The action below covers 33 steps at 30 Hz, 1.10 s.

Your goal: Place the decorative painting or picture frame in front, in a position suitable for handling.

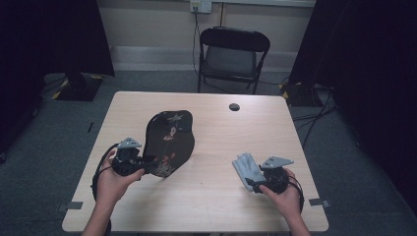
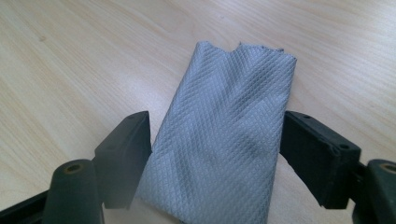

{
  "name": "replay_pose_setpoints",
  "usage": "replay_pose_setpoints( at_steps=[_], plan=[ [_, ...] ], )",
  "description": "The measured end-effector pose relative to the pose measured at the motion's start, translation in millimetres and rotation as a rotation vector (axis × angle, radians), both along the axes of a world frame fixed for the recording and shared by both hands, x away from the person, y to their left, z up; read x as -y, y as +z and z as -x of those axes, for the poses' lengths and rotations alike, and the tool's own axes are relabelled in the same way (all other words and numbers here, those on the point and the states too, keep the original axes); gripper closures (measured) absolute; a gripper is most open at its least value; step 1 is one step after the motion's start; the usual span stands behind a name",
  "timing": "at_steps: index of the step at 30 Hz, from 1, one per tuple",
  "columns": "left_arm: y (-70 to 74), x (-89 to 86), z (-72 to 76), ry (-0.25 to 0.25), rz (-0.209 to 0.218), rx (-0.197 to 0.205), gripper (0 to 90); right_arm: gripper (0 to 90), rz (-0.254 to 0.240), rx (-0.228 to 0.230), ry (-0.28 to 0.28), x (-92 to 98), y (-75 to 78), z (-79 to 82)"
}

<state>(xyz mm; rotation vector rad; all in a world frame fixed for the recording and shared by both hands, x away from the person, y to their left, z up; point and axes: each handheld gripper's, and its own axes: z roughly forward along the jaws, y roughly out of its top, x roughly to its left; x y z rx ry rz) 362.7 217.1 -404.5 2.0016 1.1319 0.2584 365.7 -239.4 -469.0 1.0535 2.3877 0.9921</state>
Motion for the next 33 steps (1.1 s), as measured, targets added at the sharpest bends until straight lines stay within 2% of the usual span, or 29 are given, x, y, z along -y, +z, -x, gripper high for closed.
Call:
replay_pose_setpoints(
  at_steps=[1,3,4,6,9,12,13,16,17,19,20,22,23,24,25,26,27,29,32,33],
  plan=[
    [-1.4,-1.3,-0.8,0.002,0.002,-0.017,61.3,24.7,-0.002,0.0,-0.003,0.0,0.4,-0.4],
    [-2.4,-1.4,-0.9,0.005,-0.001,-0.008,61.2,24.7,-0.006,-0.001,-0.007,-0.1,0.6,-0.3],
    [-2.8,-2.6,-1.3,0.006,0.0,-0.016,61.5,24.7,-0.01,0.0,-0.009,-0.9,0.6,0.1],
    [-4.0,-3.3,-0.7,0.024,0.015,-0.011,61.5,24.7,-0.006,-0.004,-0.012,-2.5,-0.8,0.6],
    [-5.6,-3.1,0.1,0.035,0.015,-0.031,62.0,24.8,-0.001,-0.005,-0.015,-4.7,-2.1,0.3],
    [-5.7,-2.4,-0.1,0.03,0.019,-0.031,62.7,24.9,0.002,0.0,-0.031,-5.6,-1.8,-0.2],
    [-5.0,-0.4,-0.6,0.019,0.03,-0.054,62.8,25.4,0.01,0.003,-0.051,-6.2,-1.8,-1.1],
    [-4.3,2.8,-0.4,0.01,0.034,-0.051,61.9,26.0,0.011,0.004,-0.064,-5.5,-2.6,-2.7],
    [-3.8,3.5,-0.9,0.011,0.022,-0.06,61.6,26.5,0.015,0.005,-0.076,-5.0,-2.9,-3.2],
    [-4.8,5.1,-1.6,0.007,0.027,-0.053,61.6,26.7,0.011,0.0,-0.089,-4.3,-3.8,-3.0],
    [-4.9,5.2,-1.9,0.007,0.018,-0.039,61.5,27.4,0.006,-0.003,-0.085,-4.5,-5.1,-2.7],
    [-4.3,4.9,-2.8,-0.008,0.021,-0.037,62.4,29.1,0.017,-0.006,-0.079,-6.4,-6.5,-1.0],
    [-2.7,4.8,-2.5,0.0,0.01,-0.013,62.8,29.6,0.017,-0.004,-0.083,-8.0,-7.7,0.0],
    [-2.7,4.8,-2.5,0.0,0.01,-0.013,62.8,29.6,0.017,-0.004,-0.083,-8.0,-7.7,0.0],
    [-0.7,4.0,-2.0,-0.004,0.023,-0.011,62.8,36.1,0.019,-0.009,-0.077,-10.2,-9.5,0.2],
    [-0.7,4.0,-2.0,-0.004,0.023,-0.011,63.8,36.1,0.019,-0.009,-0.077,-10.2,-9.5,0.2],
    [0.0,3.8,-1.7,-0.021,0.009,-0.011,65.6,36.0,0.02,-0.038,-0.079,-13.0,-12.2,0.2],
    [0.2,2.4,-0.3,-0.023,0.005,-0.009,68.5,35.9,0.036,-0.037,-0.094,-13.8,-14.1,0.0],
    [1.4,0.3,1.4,-0.019,0.007,-0.007,74.6,35.5,0.029,-0.048,-0.119,-13.6,-14.1,0.0],
    [2.8,-0.4,2.4,-0.019,0.009,-0.02,74.6,35.5,0.036,-0.049,-0.122,-14.2,-13.6,0.1]
  ],
)
